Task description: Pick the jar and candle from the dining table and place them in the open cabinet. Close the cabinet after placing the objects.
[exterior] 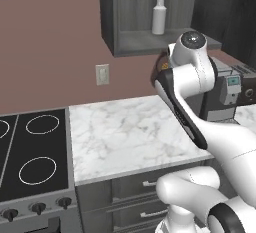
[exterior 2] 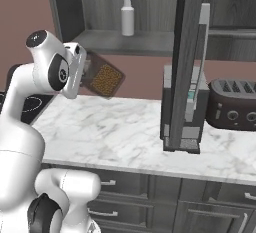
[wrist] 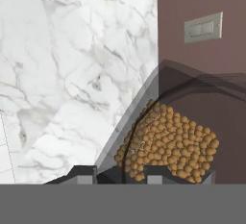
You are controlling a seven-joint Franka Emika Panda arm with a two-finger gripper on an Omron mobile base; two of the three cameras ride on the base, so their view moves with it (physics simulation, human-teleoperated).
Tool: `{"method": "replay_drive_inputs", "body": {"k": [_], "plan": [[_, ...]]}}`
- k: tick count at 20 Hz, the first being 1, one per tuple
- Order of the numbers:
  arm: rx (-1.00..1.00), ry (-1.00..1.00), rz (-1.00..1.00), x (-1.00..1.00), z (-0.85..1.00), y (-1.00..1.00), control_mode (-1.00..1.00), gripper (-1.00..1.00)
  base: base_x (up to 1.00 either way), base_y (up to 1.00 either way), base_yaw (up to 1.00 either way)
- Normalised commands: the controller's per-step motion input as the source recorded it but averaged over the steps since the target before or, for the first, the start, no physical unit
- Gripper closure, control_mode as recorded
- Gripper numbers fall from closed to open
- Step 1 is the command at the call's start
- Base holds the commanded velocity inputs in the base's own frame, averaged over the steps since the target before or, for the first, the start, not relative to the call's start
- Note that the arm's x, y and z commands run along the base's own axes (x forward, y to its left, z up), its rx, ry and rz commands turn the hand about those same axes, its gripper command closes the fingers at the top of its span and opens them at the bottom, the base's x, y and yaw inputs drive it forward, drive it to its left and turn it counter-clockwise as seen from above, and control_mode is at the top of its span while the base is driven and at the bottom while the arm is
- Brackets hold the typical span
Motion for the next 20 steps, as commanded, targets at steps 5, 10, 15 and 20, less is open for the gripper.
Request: {"method": "replay_drive_inputs", "body": {"k": [5,10,15,20], "plan": [[0.00,0.00,0.00,0.00,0.00,0.00,-1.00,1.00,0.00,-0.04,0.00],[0.00,-0.04,0.00,-0.06,0.21,-0.07,-1.00,1.00,0.00,0.00,0.00],[0.00,-0.06,0.00,-0.34,0.43,-0.06,-1.00,1.00,0.00,0.00,0.00],[-0.07,-0.01,0.00,-0.21,0.51,0.00,-1.00,1.00,0.00,0.00,0.00]]}}
